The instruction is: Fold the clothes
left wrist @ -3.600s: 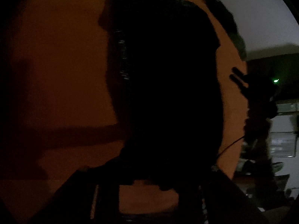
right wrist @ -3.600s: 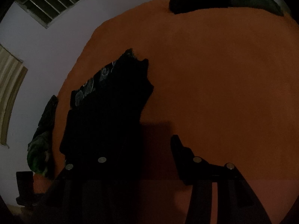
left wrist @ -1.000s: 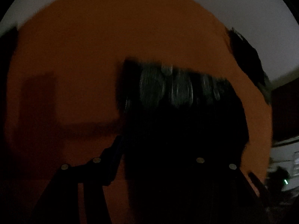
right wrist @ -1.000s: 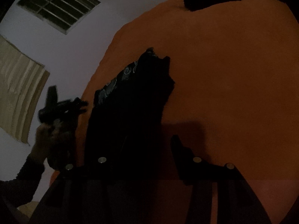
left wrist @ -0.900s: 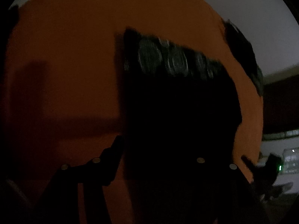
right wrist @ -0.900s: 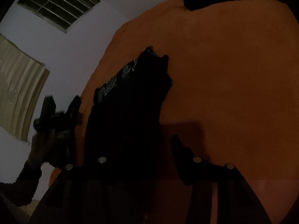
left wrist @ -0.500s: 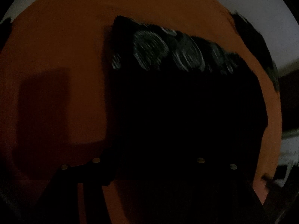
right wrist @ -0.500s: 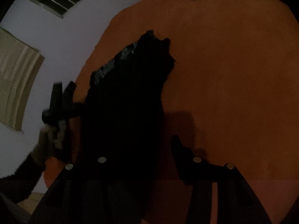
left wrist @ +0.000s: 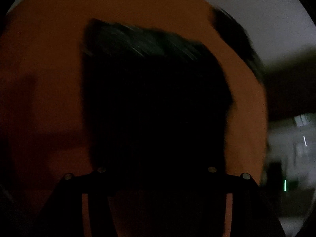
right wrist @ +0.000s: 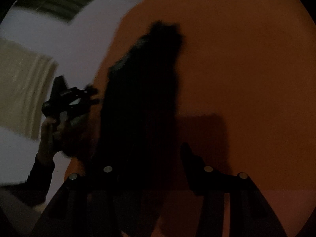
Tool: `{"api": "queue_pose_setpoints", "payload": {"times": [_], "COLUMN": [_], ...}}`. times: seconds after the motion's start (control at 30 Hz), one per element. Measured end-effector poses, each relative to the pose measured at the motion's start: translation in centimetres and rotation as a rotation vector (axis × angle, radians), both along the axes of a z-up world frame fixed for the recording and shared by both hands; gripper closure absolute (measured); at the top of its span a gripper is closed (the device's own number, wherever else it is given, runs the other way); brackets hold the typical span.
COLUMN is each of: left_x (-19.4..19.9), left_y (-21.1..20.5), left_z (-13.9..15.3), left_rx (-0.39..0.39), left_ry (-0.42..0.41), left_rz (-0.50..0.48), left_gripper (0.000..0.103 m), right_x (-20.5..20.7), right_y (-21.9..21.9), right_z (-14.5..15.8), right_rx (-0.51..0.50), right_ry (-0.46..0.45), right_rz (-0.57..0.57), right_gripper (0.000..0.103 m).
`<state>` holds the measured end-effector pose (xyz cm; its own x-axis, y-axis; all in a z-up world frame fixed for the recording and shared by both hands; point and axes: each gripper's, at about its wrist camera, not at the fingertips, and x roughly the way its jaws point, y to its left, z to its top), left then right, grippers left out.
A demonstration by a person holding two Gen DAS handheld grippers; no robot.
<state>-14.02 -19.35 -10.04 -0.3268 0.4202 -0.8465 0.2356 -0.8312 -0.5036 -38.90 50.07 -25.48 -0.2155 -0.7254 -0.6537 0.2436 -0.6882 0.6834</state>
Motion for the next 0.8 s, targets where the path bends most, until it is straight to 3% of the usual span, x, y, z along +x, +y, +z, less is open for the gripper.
{"api": "queue_pose_setpoints", "payload": {"times": [0.1,0.2,0.3,0.4,0.47,0.57,0.67,0.73,0.8], "left_x": [4.3,8.3,12.1,14.2,13.8,11.2,8.9,9.6,8.7], "left_y": [5.7,9.5,9.5,8.4,8.3,9.4,11.2,12.6,14.8], "left_z": [-0.5,-2.4,-5.4,-6.0,-4.9,-2.1,-1.8,-3.4,-6.0], "left_rx": [-0.008,-0.055,-0.103,-0.048,-0.032,-0.03,-0.026,-0.027,-0.048], "left_ry": [-0.02,-0.08,-0.18,-0.212,-0.184,-0.071,-0.005,-0.031,-0.096], "left_rz": [-0.176,-0.308,-0.306,-0.254,-0.229,-0.238,-0.265,-0.282,-0.297], "left_gripper": [0.047,0.047,0.048,0.048,0.048,0.049,0.047,0.047,0.048], "right_x": [1.4,2.1,1.8,1.2,0.8,0.1,-1.6,-2.1,-2.5], "right_y": [-2.7,-4.4,-4.9,-4.0,-3.8,-3.5,-3.4,-3.9,-5.4], "right_z": [1.0,0.7,-0.8,-1.6,-0.7,0.7,1.2,1.1,0.1], "right_rx": [-0.011,0.029,0.128,0.116,0.093,0.057,0.025,0.022,0.122], "right_ry": [0.062,0.085,0.049,-0.008,0.014,0.044,0.039,0.036,0.045], "right_rz": [0.128,0.202,0.2,0.161,0.165,0.165,0.119,0.115,0.141], "right_gripper": [0.058,0.089,0.091,0.092,0.092,0.092,0.092,0.092,0.092]}}
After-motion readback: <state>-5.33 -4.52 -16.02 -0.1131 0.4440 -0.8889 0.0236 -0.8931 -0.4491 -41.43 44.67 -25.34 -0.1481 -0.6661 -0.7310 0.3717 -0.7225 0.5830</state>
